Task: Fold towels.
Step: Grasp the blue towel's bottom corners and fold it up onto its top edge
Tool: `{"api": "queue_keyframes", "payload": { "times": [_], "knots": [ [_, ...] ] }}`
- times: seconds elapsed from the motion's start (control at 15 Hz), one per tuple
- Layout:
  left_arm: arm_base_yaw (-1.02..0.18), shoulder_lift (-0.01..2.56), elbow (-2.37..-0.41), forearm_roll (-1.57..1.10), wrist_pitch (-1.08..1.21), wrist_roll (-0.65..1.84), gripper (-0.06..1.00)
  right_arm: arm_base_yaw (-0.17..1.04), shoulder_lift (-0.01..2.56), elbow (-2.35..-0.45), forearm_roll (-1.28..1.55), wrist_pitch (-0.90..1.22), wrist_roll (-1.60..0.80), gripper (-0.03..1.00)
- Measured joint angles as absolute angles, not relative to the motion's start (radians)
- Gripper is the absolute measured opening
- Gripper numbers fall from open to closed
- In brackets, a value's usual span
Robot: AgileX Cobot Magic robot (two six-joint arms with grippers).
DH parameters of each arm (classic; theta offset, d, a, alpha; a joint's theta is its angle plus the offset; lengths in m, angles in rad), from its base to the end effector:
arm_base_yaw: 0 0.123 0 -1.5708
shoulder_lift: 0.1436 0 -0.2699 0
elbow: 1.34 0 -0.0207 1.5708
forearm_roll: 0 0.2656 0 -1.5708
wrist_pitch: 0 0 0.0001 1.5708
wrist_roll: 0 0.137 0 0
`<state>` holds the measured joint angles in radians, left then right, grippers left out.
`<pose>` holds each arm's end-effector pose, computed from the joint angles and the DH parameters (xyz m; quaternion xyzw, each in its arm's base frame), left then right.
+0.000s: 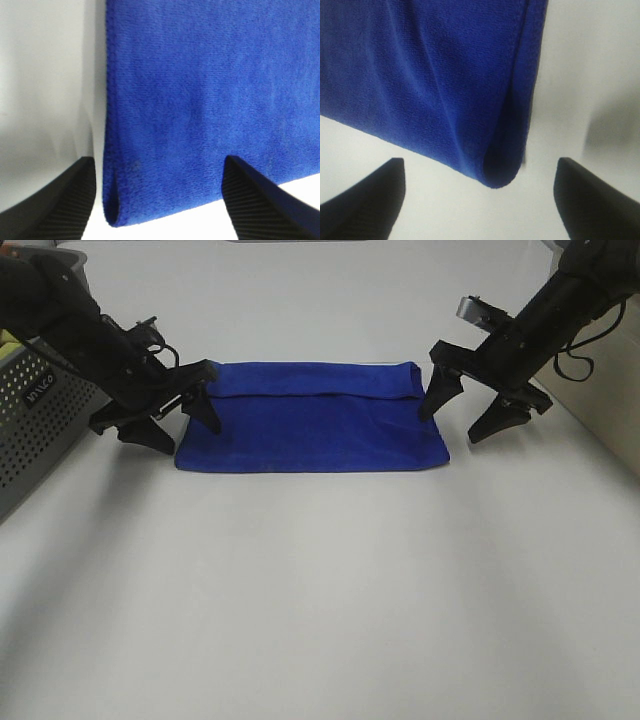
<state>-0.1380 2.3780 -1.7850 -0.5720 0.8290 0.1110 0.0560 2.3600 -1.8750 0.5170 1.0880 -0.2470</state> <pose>0.4895 -0.1232 0.0501 -0.0452 0.9658 -0.2305 0.1098 0.4832 0.0872 0.0781 -0.0381 0.9713 0.2263 0.0629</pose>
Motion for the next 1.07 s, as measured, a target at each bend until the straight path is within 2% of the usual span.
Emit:
{"api": "queue_keyframes", "payload": {
  "times": [0.4, 0.67, 0.8, 0.87, 1.0, 1.07],
  "knots": [
    [-0.152, 2.402, -1.785, -0.582, 0.800, 0.111, 0.67, 0.056, 2.409, -1.873, 0.565, 1.077, -0.256, 0.76],
    [-0.194, 2.417, -1.788, -0.599, 0.756, 0.111, 0.61, 0.059, 2.445, -1.873, 0.643, 1.054, -0.260, 0.65],
    [-0.202, 2.421, -1.790, -0.600, 0.750, 0.111, 0.49, 0.068, 2.453, -1.873, 0.649, 1.032, -0.260, 0.54],
    [-0.202, 2.423, -1.790, -0.598, 0.750, 0.111, 0.38, 0.073, 2.457, -1.873, 0.646, 1.025, -0.257, 0.46],
    [-0.202, 2.431, -1.790, -0.595, 0.752, 0.111, 0.13, 0.076, 2.467, -1.873, 0.639, 1.014, -0.232, 0.22],
    [-0.202, 2.432, -1.790, -0.589, 0.757, 0.111, 0.05, 0.076, 2.469, -1.873, 0.634, 1.014, -0.223, 0.11]
  ]
}}
